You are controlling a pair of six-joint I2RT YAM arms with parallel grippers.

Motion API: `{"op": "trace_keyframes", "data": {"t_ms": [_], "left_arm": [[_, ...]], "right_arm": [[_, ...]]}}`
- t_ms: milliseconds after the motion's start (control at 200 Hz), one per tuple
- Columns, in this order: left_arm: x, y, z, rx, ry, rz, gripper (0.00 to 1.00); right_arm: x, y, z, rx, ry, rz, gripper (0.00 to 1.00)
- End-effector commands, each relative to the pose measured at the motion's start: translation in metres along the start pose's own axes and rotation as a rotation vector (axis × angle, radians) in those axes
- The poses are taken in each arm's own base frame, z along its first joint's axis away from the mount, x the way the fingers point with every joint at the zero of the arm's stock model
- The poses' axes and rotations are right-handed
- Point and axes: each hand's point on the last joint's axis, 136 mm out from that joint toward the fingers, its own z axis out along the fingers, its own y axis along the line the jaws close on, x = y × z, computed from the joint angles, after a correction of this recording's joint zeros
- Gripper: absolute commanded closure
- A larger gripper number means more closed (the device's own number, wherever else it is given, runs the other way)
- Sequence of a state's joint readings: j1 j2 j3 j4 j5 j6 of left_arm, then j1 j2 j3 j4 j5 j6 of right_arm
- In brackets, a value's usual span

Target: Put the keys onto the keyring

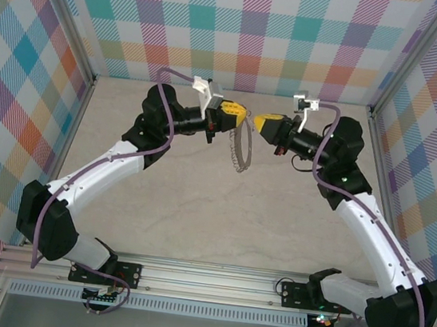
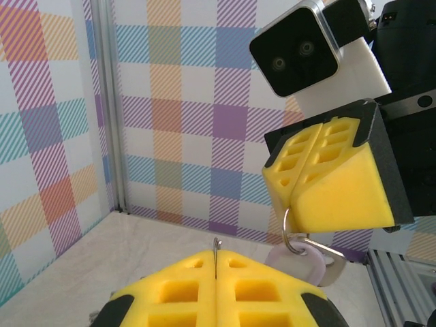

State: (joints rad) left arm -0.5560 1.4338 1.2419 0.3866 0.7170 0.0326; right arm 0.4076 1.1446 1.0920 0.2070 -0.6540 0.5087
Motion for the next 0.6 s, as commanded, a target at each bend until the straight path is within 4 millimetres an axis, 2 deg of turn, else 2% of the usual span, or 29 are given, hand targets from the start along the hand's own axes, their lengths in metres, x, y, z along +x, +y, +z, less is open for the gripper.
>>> {"op": "trace_keyframes", "data": {"t_ms": [0,295,600], "left_arm": [[-0.025,-0.01,0.0,0.033,-0.056,0.035,1.0],[-0.026,-0.011,0.001,0.046,-0.06,0.03,1.0],[-0.031,-0.015,-0.002,0.055,-0.075,0.033,1.0]], "right_arm": [[-0.021,0.021,0.002,-0.066,-0.04,-0.062,1.0],[-0.024,0.017,0.011,-0.074,-0.04,-0.063,1.0],[-0.016,0.003,0.016,-0.043,-0.021,-0.052,1.0]]}}
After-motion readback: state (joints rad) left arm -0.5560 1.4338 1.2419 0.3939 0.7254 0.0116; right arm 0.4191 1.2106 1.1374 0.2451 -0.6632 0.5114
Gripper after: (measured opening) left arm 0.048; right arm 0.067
